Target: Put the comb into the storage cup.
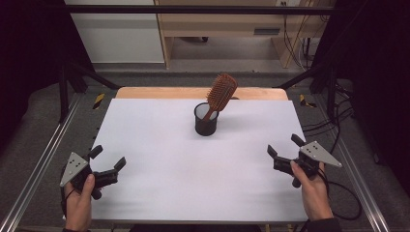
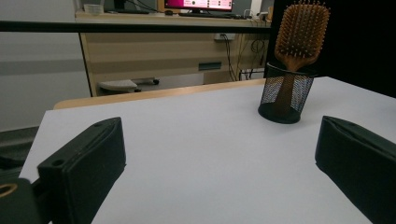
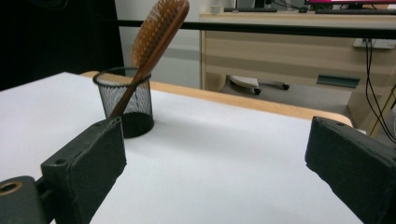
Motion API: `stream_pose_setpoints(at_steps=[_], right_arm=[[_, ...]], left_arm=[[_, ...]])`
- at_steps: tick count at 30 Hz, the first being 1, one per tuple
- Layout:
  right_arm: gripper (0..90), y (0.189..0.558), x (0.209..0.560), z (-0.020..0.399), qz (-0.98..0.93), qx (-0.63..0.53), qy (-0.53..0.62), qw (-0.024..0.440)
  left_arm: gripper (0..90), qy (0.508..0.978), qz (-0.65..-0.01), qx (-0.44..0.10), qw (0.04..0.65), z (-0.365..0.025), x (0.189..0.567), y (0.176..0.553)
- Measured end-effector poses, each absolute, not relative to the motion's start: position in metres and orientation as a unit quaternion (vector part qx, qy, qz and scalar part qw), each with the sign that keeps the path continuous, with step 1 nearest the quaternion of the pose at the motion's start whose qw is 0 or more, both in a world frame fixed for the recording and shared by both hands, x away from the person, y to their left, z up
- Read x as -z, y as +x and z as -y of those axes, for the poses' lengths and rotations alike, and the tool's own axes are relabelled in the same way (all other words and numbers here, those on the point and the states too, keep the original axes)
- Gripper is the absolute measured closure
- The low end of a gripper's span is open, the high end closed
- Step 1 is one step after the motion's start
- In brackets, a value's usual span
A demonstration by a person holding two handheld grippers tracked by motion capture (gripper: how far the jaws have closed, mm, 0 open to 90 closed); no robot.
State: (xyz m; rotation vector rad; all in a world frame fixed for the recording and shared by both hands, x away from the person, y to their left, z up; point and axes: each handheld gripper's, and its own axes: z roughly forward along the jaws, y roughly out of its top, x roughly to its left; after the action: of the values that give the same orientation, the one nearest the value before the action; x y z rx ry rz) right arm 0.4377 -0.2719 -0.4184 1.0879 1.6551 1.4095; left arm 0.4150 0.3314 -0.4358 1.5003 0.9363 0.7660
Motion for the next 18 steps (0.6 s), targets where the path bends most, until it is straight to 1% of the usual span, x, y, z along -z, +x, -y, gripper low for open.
stream_pose_setpoints(at_steps=[8, 14, 18], right_arm=[[5.1, 0.427, 0.442, 0.273, -0.650, -0.538, 0.414, 0.342], [4.7, 0.422, 0.449, 0.273, -0.657, -0.544, 0.400, 0.337], [3.5, 0.422, 0.453, 0.272, -0.654, -0.560, 0.394, 0.323]], left_arm=[[2.0, 0.637, -0.387, -0.333, 0.578, -0.334, 0.436, 0.415], [1.8, 0.638, -0.369, -0.336, 0.586, -0.330, 0.435, 0.414], [1.7, 0.639, -0.359, -0.337, 0.591, -0.328, 0.435, 0.414]])
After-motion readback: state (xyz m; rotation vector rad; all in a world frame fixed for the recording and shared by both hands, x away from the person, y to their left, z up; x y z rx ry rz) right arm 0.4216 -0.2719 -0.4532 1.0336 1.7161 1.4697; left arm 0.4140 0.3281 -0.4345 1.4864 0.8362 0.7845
